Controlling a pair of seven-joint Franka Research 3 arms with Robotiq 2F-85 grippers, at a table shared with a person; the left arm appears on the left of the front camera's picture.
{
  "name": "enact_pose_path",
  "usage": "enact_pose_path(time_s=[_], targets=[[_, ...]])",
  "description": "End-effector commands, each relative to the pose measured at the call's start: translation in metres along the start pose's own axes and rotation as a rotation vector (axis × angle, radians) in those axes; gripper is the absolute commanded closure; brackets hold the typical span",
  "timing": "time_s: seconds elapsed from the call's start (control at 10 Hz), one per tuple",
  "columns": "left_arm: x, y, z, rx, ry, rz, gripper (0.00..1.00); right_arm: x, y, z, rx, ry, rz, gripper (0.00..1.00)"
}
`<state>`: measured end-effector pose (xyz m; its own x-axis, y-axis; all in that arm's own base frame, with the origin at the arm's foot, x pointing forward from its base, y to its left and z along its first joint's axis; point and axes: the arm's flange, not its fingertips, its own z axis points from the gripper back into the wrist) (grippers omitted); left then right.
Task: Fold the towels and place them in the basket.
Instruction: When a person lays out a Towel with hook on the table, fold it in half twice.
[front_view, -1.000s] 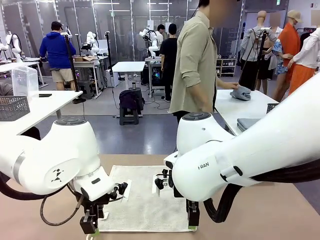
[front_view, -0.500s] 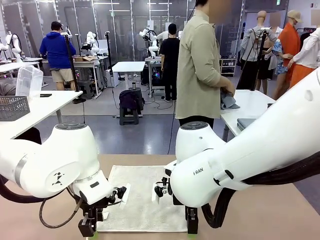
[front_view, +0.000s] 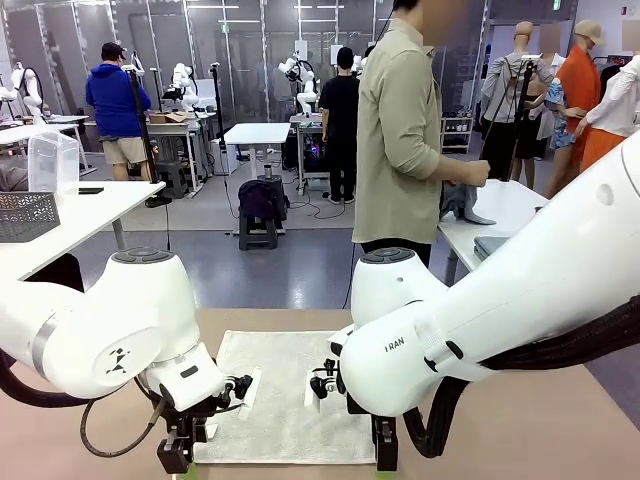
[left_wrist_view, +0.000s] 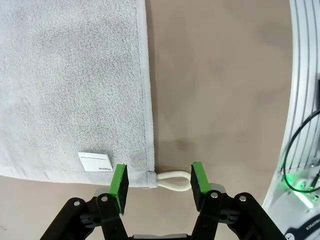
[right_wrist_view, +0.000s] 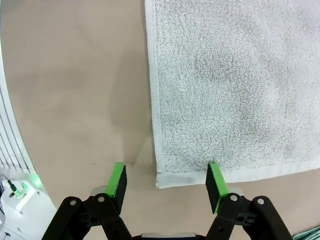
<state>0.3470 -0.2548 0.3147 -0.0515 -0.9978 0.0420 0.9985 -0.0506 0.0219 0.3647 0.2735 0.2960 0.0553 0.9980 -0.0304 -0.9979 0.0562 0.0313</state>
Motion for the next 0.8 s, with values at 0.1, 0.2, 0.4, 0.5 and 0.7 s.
enact_pose_path(time_s=[0.1,0.2,0.4,0.5,0.7], targets=[[0.000,0.014,-0.008,0.050,0.019,-0.003,0.35,0.001,-0.006,-0.004,0.002,-0.007,0.030,0.20],[0.001,0.016,-0.008,0.054,0.028,-0.004,0.35,0.001,-0.006,-0.004,0.001,-0.007,0.030,0.20],[0.004,0.020,-0.010,0.049,0.035,-0.007,0.35,0.000,-0.005,-0.004,-0.002,-0.011,0.027,0.20],[0.005,0.021,-0.011,0.050,0.035,-0.007,0.35,0.000,-0.005,-0.004,-0.003,-0.012,0.026,0.20],[0.006,0.023,-0.012,0.058,0.037,-0.005,0.35,-0.001,-0.005,-0.004,-0.006,-0.008,0.023,0.20]])
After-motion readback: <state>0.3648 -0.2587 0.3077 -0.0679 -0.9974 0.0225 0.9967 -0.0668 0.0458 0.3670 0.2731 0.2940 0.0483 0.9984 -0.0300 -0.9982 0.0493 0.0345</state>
